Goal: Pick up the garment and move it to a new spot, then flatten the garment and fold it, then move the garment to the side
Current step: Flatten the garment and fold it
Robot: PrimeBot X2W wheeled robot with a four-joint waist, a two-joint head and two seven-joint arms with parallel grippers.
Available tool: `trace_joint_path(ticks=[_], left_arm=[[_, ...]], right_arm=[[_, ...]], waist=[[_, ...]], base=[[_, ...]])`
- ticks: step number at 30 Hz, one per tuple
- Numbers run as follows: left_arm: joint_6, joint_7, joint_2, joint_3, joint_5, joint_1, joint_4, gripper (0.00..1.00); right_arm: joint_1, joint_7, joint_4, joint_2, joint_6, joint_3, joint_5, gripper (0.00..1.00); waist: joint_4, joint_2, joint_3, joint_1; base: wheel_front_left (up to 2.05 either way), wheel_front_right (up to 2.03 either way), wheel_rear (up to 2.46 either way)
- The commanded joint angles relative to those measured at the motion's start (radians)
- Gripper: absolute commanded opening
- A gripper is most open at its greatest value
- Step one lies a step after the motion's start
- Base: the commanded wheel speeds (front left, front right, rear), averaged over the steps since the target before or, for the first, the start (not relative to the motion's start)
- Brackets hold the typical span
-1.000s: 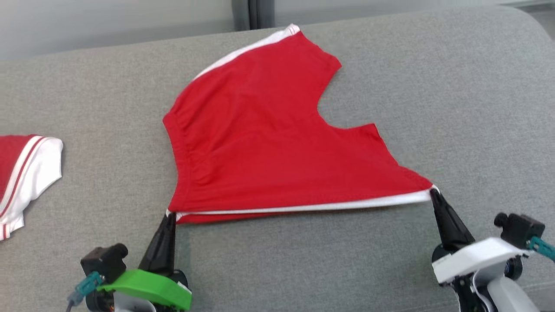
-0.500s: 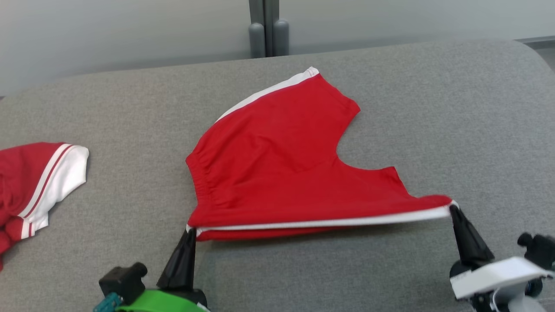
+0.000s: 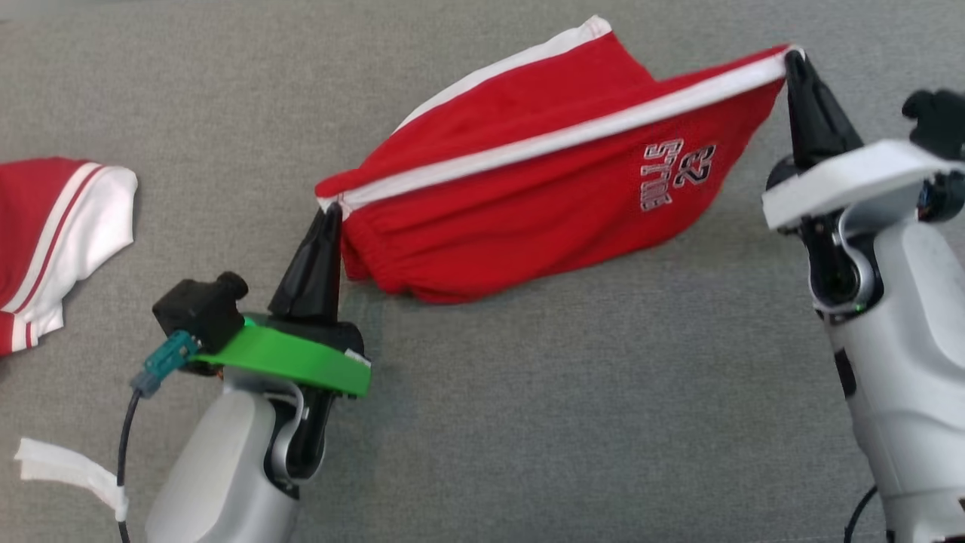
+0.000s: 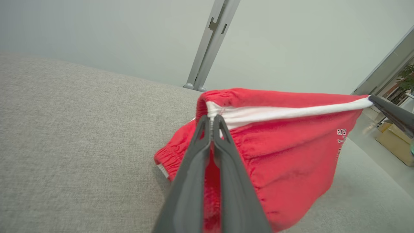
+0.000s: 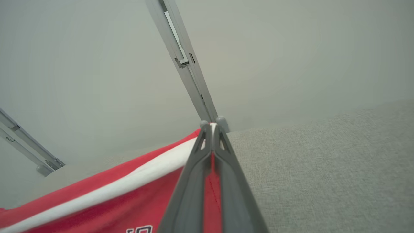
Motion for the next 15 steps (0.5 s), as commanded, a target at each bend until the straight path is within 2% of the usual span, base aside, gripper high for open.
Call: trace_joint_path(ticks=[1, 6, 12, 13, 14, 15], left_arm=[[0.003, -0.001, 0.006, 0.002, -0.013, -0.042, 0.012, 0.00], [0.003, -0.001, -0.006, 0.002, -0.029, -0.133, 0.038, 0.00], [0.003, -0.001, -0.020, -0.002, -0.040, -0.210, 0.059, 0.00], [0.003, -0.001, -0.022, -0.001, -0.041, -0.215, 0.062, 0.00], [0.003, -0.001, -0.024, -0.002, -0.043, -0.219, 0.066, 0.00], [0.003, -0.001, -0.025, -0.004, -0.043, -0.223, 0.069, 0.00]], right_arm=[[-0.053, -0.001, 0.035, 0.004, -0.002, -0.002, -0.031, 0.00], [-0.236, -0.005, 0.174, 0.013, -0.002, 0.012, -0.119, 0.00], [-0.383, -0.037, 0.324, 0.010, -0.002, 0.038, -0.207, 0.00], [-0.398, -0.045, 0.345, 0.013, -0.002, 0.038, -0.214, 0.05], [-0.416, -0.058, 0.372, 0.016, -0.002, 0.036, -0.223, 0.45], [-0.430, -0.070, 0.392, 0.016, -0.002, 0.035, -0.235, 1.00]], waist=[[0.064, 0.0000, 0.104, 0.0000], [0.097, 0.0000, 0.170, 0.0000], [0.127, 0.0000, 0.217, 0.0000], [0.129, 0.0000, 0.220, 0.0000], [0.131, 0.0000, 0.224, 0.0000], [0.132, 0.0000, 0.225, 0.0000]], base=[[0.00, 0.00, 0.00], [0.00, 0.00, 0.00], [0.00, 0.00, 0.00], [0.00, 0.00, 0.00], [0.00, 0.00, 0.00], [0.00, 0.00, 0.00]])
